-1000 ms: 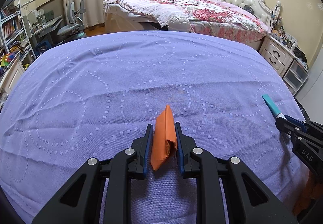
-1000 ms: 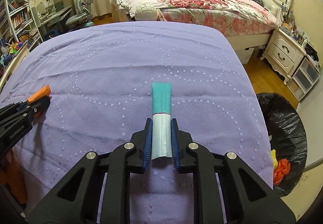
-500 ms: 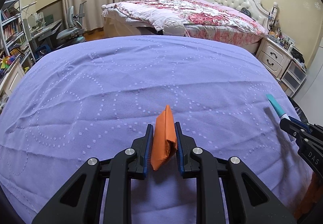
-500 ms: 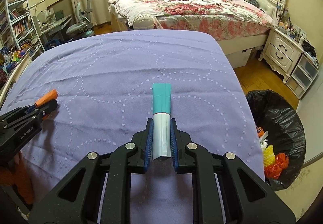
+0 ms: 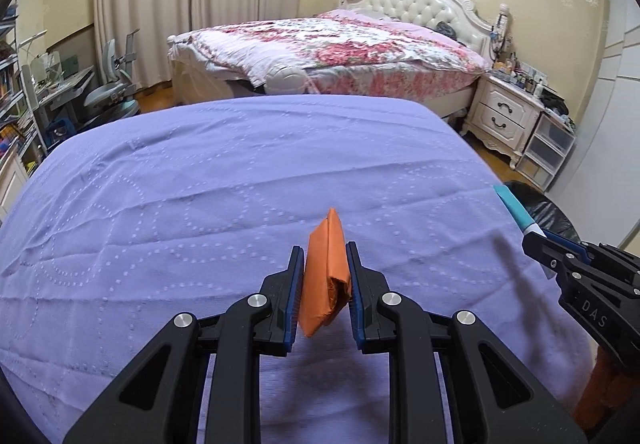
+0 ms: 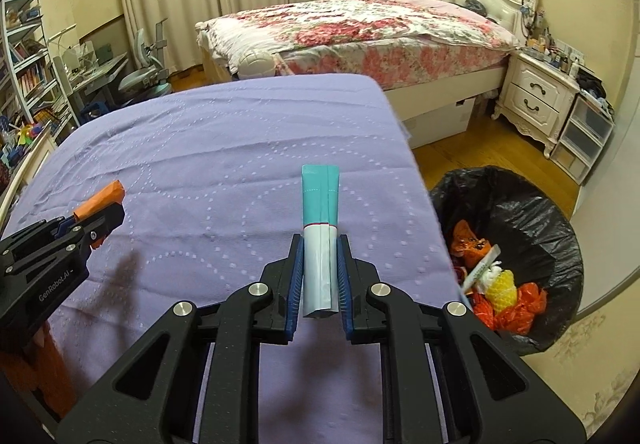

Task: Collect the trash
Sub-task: 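Carry the orange paper and marker over the bin and open both grippers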

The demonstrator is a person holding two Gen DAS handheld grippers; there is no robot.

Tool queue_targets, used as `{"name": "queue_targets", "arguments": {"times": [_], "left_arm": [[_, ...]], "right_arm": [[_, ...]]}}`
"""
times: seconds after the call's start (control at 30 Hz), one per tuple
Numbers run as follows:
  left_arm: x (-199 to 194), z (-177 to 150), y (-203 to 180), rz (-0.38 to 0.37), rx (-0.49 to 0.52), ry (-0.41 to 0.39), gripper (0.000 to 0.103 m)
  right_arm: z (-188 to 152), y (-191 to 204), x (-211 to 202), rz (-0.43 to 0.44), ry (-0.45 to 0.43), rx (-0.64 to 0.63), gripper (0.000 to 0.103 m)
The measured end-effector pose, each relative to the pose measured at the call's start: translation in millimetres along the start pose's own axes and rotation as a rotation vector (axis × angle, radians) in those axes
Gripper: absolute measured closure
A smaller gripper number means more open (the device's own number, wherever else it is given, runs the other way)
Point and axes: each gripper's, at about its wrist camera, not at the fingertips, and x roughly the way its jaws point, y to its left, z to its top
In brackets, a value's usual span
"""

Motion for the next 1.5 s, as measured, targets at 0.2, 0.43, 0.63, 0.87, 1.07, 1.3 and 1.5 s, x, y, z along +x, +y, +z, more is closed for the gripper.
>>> {"name": "queue_targets", "arguments": {"times": [0.2,0.43,0.63,0.87,1.07,1.3,1.5], "left_arm": [[-6.5,5.9,-35.1,-0.055,0.045,-0.028,0.081],[-8.9,18.2,-83.6,-0.121,0.118,-0.065,0.081],[-1.7,27.7,-122.6,-0.180,0.166,-0.080,0.081],[15.2,37.0,-163.8,-0.224,0.215,-0.077,0.081],[35.7,49.3,-191.4,-0.242,0.237,-0.071,0.081],[56.1,62.0,-216.9,-0.245,0.258,-0.064,0.081],[69.9,64.0,-232.6,-0.244,0.279,-0.048,0.081]], "right_arm": [[0.7,-30.4,-19.0,-0.043,-0.042,0.045,0.087],[1.1,-69.0,-32.4,-0.107,-0.074,0.099,0.087],[2.5,-101.2,-38.9,-0.167,-0.097,0.142,0.087],[4.0,-133.7,-34.8,-0.223,-0.110,0.191,0.087],[8.4,-159.0,-26.6,-0.264,-0.120,0.229,0.087],[11.5,-181.5,-13.8,-0.302,-0.123,0.270,0.087],[8.9,-191.4,-3.9,-0.343,-0.117,0.290,0.087]]}}
